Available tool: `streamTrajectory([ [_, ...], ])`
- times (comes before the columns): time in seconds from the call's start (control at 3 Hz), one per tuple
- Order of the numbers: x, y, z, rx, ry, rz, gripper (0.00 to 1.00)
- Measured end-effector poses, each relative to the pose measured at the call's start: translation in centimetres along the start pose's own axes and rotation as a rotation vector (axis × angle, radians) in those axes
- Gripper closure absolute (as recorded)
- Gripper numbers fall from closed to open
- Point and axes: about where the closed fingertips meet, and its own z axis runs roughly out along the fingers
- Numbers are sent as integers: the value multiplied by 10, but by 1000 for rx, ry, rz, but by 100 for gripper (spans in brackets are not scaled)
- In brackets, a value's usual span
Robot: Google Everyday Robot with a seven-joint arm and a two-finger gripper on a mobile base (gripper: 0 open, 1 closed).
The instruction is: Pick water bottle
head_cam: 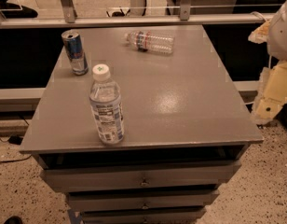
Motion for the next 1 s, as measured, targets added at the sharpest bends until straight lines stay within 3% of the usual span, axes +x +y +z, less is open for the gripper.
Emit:
streamTrajectory([
  [0.33,-1,-1,1,0,-6,-1,0],
  [0.67,-15,-10,8,-7,-72,-10,0],
  [1.0,-44,-38,32,-3,-159,-1,0],
])
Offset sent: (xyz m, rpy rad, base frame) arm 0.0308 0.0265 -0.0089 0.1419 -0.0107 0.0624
